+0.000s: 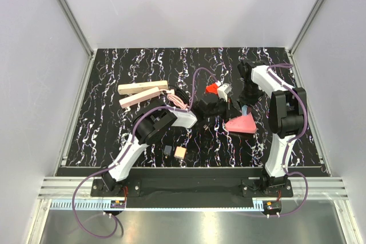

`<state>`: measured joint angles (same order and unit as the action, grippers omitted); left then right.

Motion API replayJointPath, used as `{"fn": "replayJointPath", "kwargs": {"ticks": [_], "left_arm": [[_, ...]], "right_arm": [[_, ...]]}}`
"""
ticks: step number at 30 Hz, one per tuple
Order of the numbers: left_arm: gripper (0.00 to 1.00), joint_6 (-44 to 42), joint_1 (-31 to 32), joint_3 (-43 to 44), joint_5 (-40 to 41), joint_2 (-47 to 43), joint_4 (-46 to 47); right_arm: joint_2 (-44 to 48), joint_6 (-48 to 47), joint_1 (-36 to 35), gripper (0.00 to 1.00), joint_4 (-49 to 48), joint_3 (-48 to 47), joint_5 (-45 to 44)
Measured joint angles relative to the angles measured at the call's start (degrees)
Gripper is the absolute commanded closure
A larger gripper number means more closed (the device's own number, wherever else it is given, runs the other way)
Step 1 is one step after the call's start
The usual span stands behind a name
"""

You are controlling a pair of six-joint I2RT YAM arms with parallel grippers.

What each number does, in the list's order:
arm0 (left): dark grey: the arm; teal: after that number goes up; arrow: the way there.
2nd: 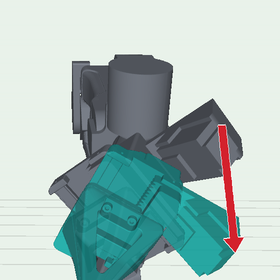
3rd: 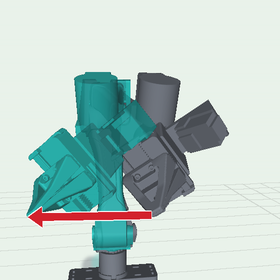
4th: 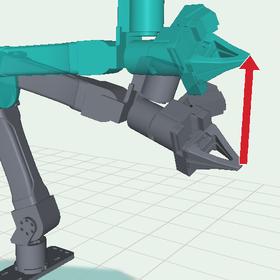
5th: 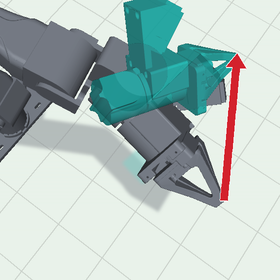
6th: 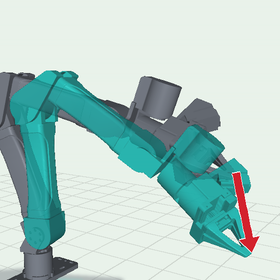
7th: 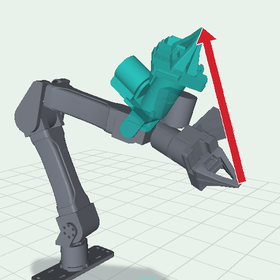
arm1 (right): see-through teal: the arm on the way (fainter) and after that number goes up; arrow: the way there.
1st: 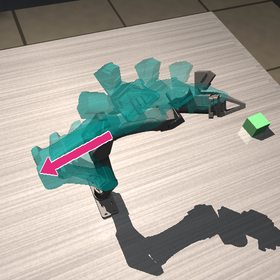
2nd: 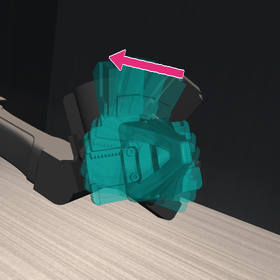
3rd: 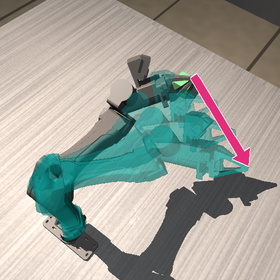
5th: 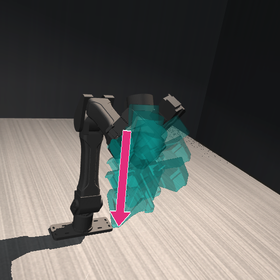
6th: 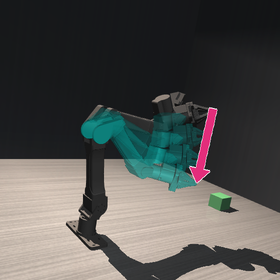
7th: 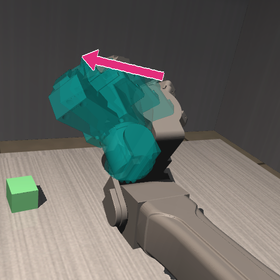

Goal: Pull the plug off the socket

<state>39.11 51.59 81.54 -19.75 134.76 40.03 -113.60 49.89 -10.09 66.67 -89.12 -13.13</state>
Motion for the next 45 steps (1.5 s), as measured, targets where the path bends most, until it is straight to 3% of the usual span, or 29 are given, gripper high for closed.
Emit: {"fn": "replayJointPath", "kwargs": {"ticks": [45], "left_arm": [[1.0,-1.4,0.2,4.4,0.0,1.1,-1.6]], "right_arm": [[0.2,-1.3,0.0,1.0,2.6,-4.1,-3.1]]}}
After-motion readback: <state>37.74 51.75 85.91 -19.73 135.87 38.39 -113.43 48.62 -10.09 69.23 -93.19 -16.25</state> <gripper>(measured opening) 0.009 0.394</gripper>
